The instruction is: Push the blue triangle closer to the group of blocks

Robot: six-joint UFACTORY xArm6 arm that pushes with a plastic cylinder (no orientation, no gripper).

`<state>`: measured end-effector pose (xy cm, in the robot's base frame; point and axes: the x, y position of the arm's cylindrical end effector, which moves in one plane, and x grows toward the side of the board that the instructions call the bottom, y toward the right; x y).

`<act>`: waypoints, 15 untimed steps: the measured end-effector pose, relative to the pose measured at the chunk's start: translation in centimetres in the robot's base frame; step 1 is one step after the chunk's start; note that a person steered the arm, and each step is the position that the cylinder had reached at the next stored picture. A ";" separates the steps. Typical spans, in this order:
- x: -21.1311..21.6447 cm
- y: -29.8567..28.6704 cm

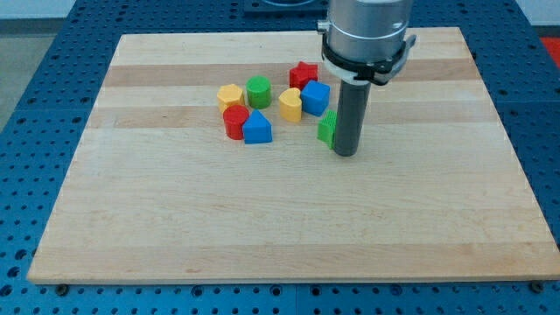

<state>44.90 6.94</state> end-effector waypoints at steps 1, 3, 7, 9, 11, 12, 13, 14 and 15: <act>-1.5 -0.6; -1.8 -1.4; 3.6 -11.1; 1.1 -16.6; -1.7 -13.6; -2.6 -13.5; -2.8 -12.1; -2.8 -10.0; -2.0 -10.8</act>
<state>42.90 -3.88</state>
